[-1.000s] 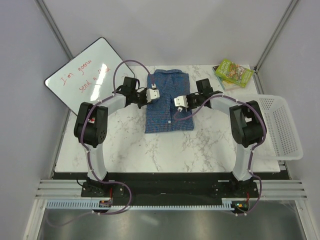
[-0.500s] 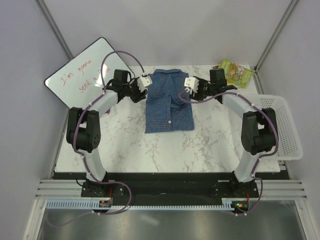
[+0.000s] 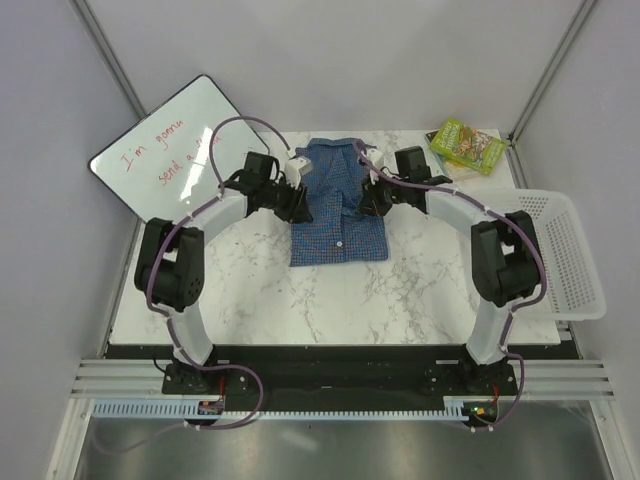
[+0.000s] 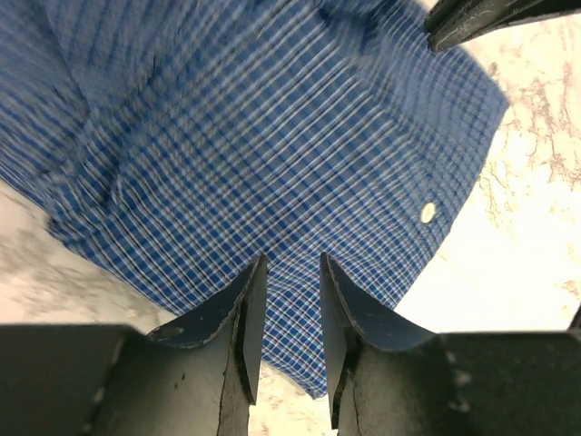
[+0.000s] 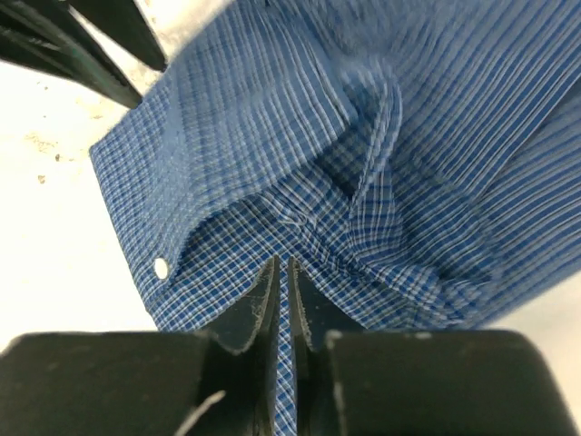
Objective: Fold and stack the long sleeve shirts
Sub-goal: Fold the shirt
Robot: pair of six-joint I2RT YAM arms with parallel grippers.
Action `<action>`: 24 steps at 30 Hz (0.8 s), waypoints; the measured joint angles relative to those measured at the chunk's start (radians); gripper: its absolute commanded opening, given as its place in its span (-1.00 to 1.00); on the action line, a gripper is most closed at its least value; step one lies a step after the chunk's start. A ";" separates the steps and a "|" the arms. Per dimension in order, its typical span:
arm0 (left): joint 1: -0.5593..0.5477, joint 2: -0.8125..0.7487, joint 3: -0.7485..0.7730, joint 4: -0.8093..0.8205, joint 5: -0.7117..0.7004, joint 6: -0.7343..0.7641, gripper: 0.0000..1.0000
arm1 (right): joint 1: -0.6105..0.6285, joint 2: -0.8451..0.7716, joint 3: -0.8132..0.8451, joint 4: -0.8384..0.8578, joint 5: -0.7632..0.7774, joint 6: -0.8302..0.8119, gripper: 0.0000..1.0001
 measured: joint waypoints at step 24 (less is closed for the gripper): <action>-0.046 -0.209 -0.412 -0.105 0.050 -0.203 0.02 | 0.108 -0.256 -0.494 0.007 -0.014 0.352 -0.65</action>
